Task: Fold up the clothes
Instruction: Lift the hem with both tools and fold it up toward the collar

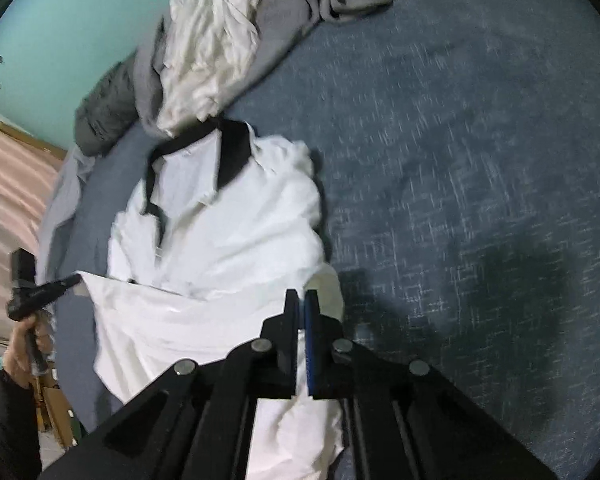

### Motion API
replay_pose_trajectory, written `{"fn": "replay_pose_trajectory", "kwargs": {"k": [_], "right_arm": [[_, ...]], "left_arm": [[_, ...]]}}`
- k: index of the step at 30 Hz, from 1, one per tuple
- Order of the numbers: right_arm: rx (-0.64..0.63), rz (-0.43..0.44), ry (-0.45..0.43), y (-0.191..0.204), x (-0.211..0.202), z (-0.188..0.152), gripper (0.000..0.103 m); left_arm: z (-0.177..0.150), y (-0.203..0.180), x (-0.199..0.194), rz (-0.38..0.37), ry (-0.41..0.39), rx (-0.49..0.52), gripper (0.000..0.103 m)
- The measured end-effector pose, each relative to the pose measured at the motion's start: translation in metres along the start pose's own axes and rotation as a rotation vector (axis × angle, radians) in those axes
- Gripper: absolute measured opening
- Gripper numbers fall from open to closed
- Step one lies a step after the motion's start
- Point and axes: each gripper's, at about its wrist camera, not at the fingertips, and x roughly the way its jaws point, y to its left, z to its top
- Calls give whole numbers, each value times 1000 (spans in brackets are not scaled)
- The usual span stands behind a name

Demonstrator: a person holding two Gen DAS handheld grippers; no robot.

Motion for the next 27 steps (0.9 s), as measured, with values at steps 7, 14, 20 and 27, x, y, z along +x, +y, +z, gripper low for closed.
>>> {"fn": "replay_pose_trajectory", "kwargs": {"k": [7,14,20,27], "right_arm": [[-13,11,-87,13,-47,31,2],[-13,-64,-172,33,-60,76,2],[-29,-150,-202,46,-35,107,2],[-35,-242,-178,37,22,117,2]], "left_arm": [[9,-3,-26,-24,-37,7,3],[44,-6,-25,-35,-74,-32,2],[73,-3,4,2,-72,-39,3],[100,3,45,48,-63,-40,3]]}}
